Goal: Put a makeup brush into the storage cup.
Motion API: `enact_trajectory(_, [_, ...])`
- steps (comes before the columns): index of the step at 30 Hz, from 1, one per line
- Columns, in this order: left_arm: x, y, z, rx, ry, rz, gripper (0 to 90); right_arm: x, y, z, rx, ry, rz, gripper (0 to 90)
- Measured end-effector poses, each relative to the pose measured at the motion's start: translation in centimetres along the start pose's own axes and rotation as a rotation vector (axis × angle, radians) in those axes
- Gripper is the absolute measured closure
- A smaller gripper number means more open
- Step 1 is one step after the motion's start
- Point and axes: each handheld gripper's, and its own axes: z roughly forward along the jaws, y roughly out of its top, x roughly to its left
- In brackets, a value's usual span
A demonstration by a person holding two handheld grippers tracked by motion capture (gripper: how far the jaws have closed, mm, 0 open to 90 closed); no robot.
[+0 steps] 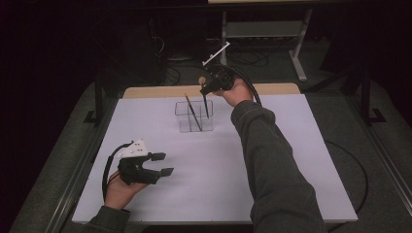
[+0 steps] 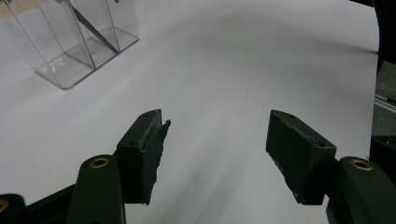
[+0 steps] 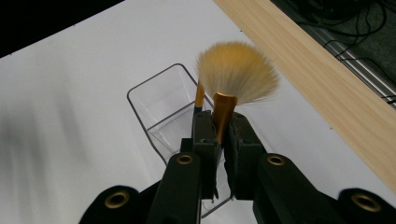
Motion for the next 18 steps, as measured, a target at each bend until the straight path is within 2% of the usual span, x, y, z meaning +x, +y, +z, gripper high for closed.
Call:
enact_trajectory(13, [0.1, 0.0, 0.0, 0.003, 0.001, 0.005, 36.0, 0.0, -0.7, 0.9, 0.005, 0.002, 0.009, 82.7])
enact_trajectory(18, [0.1, -0.1, -0.1, -0.002, -0.001, -0.008, 36.1, -0.1, -1.2, 1.2, 0.014, 0.005, 0.020, 82.6])
